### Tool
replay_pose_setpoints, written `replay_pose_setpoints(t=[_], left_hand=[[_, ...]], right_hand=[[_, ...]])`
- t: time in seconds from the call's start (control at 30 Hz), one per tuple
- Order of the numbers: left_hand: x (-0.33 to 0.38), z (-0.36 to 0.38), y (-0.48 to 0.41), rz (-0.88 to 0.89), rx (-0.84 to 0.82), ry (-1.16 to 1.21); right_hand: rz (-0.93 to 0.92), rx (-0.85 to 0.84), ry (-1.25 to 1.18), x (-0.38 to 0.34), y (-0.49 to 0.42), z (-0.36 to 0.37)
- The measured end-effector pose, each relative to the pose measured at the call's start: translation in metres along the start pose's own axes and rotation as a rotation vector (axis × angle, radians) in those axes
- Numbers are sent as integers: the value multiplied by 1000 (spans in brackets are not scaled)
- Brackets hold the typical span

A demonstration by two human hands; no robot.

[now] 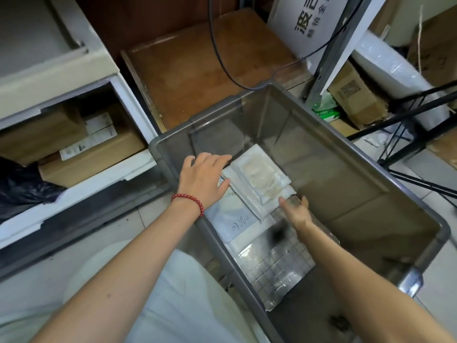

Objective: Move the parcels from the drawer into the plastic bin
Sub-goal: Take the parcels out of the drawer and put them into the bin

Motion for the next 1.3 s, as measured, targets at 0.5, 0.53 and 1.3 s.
replay_pose_setpoints(t=[0.5,0.53,1.3], left_hand=[[-90,-70,86,-301,48,-94],[-101,-76,97,-333,58,-97],[-266,-105,259,-768,-1,-82]], right_hand=[[-930,-24,780,-153,145,64],[-982,-42,768,-162,160,75],[-1258,-298,902,-209,306,273]])
Point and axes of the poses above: each hand's wrist, its own y-axis away from the middle knuckle, its own z-axis out of the palm, x = y × z, the point moved 7 cm from there along -y, towards the middle knuckle, and after that the axes turned 2 degrees about -y, right-handed, at the moved point
